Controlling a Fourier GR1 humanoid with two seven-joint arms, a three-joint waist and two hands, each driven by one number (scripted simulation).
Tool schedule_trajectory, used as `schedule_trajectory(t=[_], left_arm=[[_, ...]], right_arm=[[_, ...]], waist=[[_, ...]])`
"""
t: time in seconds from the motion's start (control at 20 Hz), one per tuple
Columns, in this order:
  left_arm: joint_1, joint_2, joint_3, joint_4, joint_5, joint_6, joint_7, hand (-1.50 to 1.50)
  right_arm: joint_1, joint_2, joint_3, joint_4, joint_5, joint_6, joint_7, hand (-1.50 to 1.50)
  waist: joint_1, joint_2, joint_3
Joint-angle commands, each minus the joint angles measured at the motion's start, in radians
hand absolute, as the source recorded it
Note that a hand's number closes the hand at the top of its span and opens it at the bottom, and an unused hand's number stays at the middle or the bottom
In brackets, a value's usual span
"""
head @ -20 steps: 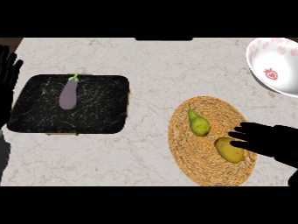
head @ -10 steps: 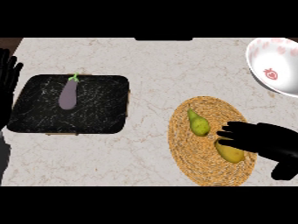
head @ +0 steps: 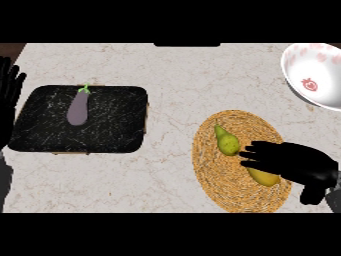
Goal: Pick the lemon from the placemat and place it in the bowl
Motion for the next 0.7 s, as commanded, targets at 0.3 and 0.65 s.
schedule_trajectory(t=[0.3,0.65], left_arm=[[-0.060,0.020,0.043,0.076,0.013,-0.048,-0.027,0.00],[-0.013,-0.034,0.003,0.020,-0.038,-0.015,-0.035,0.00]], right_arm=[[-0.072,0.117,0.000,0.241,0.138,-0.062,-0.020,-1.50],[-0.130,0.197,-0.022,0.353,0.217,-0.112,-0.015,-1.50]], waist=[[0.001,0.002,0.000],[0.003,0.001,0.000]])
